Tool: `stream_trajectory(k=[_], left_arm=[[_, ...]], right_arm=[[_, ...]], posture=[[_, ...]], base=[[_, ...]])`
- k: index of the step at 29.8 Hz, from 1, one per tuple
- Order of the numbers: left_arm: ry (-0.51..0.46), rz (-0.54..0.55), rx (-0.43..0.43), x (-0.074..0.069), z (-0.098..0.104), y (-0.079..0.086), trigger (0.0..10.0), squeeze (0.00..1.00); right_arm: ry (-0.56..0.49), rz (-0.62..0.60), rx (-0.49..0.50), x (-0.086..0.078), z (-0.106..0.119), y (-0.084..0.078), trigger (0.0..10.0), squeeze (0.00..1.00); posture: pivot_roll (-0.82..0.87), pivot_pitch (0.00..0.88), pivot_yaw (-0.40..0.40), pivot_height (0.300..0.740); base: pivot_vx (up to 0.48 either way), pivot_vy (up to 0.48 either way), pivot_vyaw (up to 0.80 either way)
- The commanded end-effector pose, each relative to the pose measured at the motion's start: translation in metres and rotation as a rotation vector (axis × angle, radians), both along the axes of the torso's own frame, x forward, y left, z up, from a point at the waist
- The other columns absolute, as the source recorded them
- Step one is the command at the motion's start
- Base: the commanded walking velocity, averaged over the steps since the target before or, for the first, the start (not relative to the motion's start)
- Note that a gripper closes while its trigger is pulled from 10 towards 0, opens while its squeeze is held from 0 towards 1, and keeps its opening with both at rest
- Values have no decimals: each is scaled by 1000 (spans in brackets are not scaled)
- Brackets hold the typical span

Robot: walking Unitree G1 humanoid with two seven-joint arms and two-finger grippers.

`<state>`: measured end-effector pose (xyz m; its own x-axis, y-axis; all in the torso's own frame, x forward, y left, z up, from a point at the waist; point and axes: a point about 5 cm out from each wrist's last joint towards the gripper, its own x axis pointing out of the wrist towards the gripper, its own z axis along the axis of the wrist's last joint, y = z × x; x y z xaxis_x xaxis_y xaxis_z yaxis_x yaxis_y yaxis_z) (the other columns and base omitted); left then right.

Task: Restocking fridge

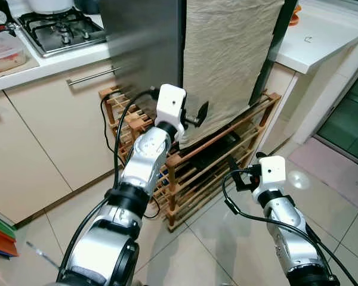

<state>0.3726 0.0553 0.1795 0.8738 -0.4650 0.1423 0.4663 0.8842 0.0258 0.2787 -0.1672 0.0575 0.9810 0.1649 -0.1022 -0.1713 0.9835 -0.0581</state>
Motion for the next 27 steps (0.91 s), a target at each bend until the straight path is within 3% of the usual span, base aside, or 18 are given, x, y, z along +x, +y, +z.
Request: stream_trajectory(k=[1,14,27], left_arm=[[10,8,-6,2,-1,1,10000,0],[30,55,34,7,-10,0,10000,0],[59,53,8,13,-8,-9,10000,0]], right_arm=[[-15,-4,-9,1,2,-3,10000,0],[-14,1,-16,0,1,-4,10000,0],[-14,3,-12,-1,1,-1,10000,0]], posture=[[-87,0,15,740],[-85,0,10,740],[-92,2,14,740]], base=[[0,0,0],[0,0,0],[0,0,0]])
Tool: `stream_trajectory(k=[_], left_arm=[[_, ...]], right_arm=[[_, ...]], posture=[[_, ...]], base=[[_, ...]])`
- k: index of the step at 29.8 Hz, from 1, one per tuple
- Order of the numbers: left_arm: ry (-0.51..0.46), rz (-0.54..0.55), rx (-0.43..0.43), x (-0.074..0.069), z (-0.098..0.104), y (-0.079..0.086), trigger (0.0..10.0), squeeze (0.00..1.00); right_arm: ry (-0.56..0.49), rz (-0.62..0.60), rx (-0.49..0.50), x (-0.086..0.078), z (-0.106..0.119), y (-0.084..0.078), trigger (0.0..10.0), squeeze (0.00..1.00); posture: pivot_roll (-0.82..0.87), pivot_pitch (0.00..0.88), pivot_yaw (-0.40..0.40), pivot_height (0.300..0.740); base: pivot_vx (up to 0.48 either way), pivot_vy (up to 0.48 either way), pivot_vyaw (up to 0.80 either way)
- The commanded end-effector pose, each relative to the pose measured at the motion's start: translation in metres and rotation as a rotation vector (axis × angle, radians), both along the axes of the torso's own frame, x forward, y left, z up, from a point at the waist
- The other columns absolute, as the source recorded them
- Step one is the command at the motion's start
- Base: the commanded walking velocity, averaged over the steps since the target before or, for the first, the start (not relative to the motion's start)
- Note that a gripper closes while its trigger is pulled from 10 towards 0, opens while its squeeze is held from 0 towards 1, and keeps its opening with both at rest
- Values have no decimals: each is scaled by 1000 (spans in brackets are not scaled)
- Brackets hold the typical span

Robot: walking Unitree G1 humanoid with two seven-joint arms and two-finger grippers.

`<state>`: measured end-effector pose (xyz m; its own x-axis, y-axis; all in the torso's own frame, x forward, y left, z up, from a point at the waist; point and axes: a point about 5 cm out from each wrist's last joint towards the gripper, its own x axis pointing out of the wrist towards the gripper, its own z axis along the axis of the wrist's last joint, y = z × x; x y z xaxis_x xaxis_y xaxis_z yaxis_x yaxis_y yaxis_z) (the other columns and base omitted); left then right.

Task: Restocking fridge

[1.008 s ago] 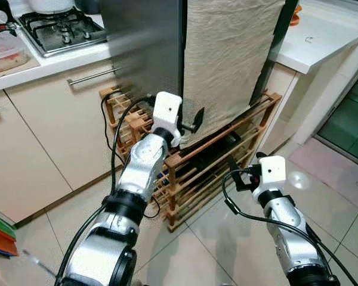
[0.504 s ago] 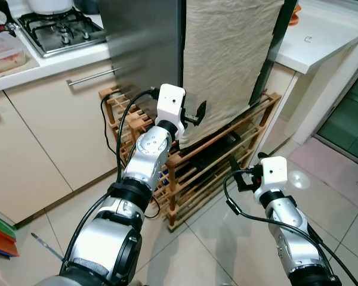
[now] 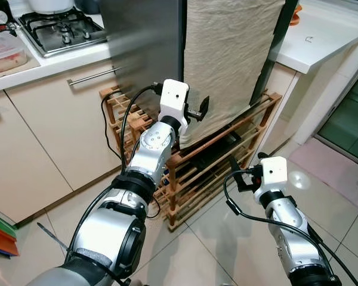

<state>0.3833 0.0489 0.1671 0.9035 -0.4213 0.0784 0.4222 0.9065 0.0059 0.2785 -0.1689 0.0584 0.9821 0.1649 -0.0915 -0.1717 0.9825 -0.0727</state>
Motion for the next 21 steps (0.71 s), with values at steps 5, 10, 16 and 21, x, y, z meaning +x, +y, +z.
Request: stream_trajectory(k=[5,10,16,21], left_arm=[[-5,-3,0,2,5,-6,10000,0],[2,-4,8,3,4,-8,10000,0],[19,13,32,4,1,-6,10000,0],[23,22,42,7,5,-7,10000,0]], right_arm=[[0,2,0,-1,0,1,10000,0],[0,3,3,-2,0,1,10000,0],[-5,11,11,-4,1,2,10000,0],[-6,15,15,-5,1,3,10000,0]], posture=[[-93,6,14,740],[-92,10,13,740],[-92,14,16,740],[-95,15,20,740]], base=[[0,0,0],[0,0,0],[0,0,0],[0,0,0]])
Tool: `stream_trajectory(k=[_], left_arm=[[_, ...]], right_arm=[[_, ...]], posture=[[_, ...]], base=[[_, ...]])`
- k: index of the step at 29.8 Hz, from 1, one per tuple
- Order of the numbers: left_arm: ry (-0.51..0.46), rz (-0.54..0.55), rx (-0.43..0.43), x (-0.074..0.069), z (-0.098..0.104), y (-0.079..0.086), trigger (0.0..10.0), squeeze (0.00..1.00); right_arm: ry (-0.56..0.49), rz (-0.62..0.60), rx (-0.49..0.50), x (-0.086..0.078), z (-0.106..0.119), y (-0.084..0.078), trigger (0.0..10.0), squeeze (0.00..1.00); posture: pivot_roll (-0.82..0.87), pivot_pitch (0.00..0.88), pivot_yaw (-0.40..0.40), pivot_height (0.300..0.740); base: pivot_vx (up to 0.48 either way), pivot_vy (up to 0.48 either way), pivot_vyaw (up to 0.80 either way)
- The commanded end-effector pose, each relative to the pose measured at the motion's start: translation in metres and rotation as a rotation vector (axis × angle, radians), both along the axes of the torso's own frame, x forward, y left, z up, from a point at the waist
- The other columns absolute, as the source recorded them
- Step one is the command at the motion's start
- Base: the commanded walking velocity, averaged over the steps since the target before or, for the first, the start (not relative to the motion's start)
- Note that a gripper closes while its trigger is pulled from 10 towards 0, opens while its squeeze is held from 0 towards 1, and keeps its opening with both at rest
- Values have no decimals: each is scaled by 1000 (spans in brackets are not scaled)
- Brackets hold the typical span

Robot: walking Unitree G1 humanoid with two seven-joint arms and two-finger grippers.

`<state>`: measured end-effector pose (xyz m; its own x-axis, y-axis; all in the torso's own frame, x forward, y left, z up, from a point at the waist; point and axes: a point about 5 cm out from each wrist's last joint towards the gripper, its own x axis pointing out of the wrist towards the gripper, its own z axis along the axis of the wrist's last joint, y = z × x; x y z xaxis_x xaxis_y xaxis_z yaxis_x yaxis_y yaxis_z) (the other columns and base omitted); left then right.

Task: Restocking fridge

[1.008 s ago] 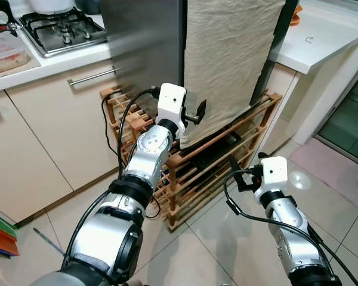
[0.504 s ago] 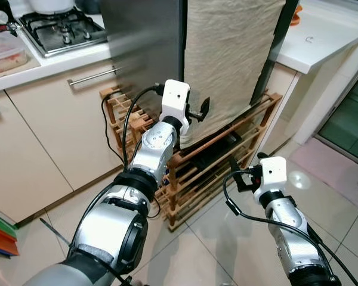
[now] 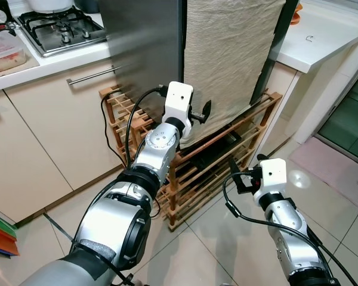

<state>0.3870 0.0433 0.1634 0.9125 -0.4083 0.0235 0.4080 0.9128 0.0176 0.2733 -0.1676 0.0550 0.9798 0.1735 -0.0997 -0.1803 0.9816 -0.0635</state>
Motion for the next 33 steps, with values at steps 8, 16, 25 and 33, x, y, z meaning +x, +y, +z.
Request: stream_trajectory(k=[8,16,25,33], left_arm=[[-18,26,27,5,11,-2,10000,0],[-13,16,33,4,12,-9,10000,0],[9,51,8,7,13,-5,10000,0],[10,-183,-125,-4,23,-40,10000,0]], right_arm=[[-14,7,6,-1,4,1,10000,0],[-12,8,5,-1,4,2,10000,0],[-10,6,5,-1,3,2,10000,0],[-10,5,4,-1,3,2,10000,0]], posture=[[-103,15,25,740],[-103,15,27,740],[-106,13,31,740],[-107,13,28,740]], base=[[0,0,0],[0,0,0],[0,0,0],[0,0,0]])
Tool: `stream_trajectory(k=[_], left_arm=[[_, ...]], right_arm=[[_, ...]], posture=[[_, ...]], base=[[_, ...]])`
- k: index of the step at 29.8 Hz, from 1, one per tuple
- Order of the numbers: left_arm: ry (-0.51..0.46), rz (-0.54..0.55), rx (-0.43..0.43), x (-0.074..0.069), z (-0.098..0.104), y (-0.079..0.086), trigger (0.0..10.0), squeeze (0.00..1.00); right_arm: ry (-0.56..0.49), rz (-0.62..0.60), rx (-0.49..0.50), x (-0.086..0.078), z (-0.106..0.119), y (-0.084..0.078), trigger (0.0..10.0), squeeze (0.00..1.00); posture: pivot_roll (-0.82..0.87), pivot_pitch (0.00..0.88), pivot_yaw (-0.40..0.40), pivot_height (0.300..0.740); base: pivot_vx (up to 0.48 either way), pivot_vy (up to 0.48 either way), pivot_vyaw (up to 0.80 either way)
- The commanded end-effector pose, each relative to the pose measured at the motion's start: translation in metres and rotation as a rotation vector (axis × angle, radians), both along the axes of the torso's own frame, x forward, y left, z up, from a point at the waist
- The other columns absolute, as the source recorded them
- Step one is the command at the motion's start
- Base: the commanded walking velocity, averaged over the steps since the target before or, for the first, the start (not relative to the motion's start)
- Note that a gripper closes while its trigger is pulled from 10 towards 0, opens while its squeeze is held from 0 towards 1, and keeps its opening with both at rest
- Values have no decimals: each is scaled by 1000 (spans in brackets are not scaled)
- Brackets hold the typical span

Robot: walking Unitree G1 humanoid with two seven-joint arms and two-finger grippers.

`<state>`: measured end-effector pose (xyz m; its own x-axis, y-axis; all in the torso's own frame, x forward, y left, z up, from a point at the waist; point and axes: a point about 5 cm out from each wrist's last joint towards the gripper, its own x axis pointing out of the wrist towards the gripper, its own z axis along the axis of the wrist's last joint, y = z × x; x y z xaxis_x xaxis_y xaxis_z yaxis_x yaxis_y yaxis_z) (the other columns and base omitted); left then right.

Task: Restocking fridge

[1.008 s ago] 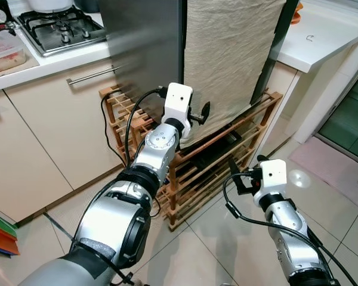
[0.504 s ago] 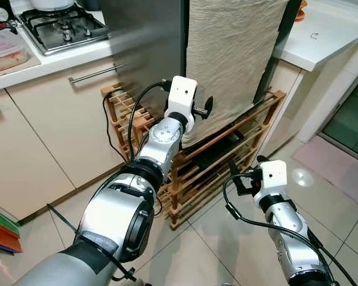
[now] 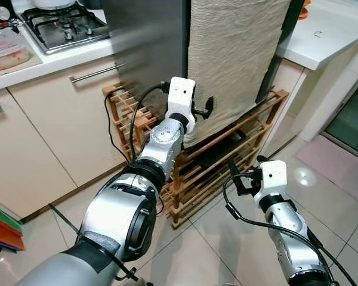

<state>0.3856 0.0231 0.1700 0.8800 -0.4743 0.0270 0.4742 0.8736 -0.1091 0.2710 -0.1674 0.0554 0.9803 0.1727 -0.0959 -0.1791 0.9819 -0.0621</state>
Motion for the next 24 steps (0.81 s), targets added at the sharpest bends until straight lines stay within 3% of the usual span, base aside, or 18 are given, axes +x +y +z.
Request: stream_trajectory(k=[1,8,15,18,24], left_arm=[[-56,-132,-20,-5,17,-24,10000,0],[-76,-217,-62,-10,22,-35,10000,0],[-147,-342,-119,-17,39,-45,10000,0],[-156,-320,-108,-16,40,-42,10000,0],[-199,-136,-14,-4,42,-20,10000,0]], right_arm=[[-7,6,2,1,3,1,10000,0],[-3,10,0,0,2,1,10000,0],[0,11,0,-1,2,1,10000,0],[1,11,0,-1,2,1,10000,0],[1,13,-1,0,2,2,10000,0]], posture=[[-107,13,28,740],[-103,18,23,740],[-102,24,20,740],[-101,24,19,740],[-100,24,18,740]], base=[[0,0,0],[0,0,0],[0,0,0],[0,0,0],[0,0,0]])
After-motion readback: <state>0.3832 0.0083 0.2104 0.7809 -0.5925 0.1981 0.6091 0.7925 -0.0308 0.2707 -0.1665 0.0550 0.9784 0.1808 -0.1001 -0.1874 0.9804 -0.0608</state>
